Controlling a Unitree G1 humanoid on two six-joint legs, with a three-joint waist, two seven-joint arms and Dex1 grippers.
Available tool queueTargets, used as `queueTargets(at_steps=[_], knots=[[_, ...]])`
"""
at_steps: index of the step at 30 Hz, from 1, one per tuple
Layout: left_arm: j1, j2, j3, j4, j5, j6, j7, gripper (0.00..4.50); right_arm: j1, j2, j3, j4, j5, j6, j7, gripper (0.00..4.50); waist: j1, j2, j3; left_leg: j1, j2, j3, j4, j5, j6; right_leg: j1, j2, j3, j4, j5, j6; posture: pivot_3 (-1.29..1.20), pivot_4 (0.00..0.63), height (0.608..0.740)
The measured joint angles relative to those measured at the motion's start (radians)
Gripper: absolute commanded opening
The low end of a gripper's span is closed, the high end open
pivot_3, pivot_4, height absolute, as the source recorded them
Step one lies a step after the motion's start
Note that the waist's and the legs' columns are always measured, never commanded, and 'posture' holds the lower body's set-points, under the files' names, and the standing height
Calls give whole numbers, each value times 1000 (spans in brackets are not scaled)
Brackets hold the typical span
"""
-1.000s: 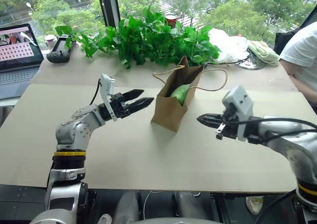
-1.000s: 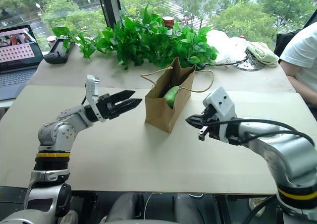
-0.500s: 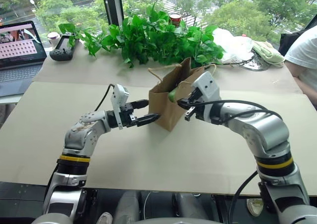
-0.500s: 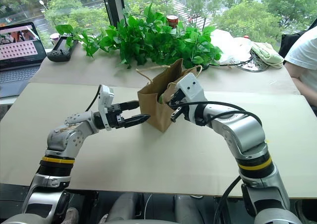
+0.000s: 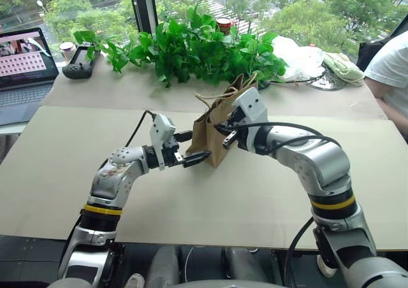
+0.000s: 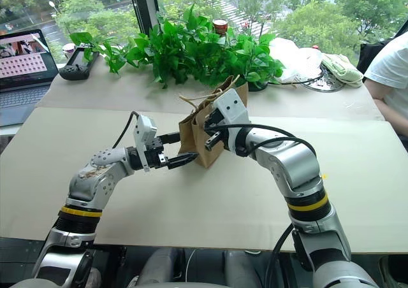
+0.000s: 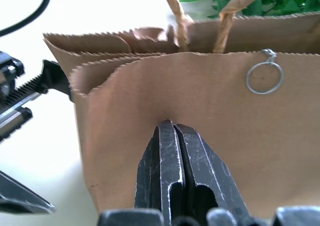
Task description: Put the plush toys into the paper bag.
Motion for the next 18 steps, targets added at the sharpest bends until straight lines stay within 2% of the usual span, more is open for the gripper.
queueTargets(at_steps=[18], knots=[[-33, -148, -54, 86, 157, -110, 191, 4500, 0, 41, 0, -2, -2, 39, -23, 19, -1, 0, 0, 0, 0, -1, 0, 0, 0, 0, 0, 0, 0, 0, 0, 0, 150, 740]])
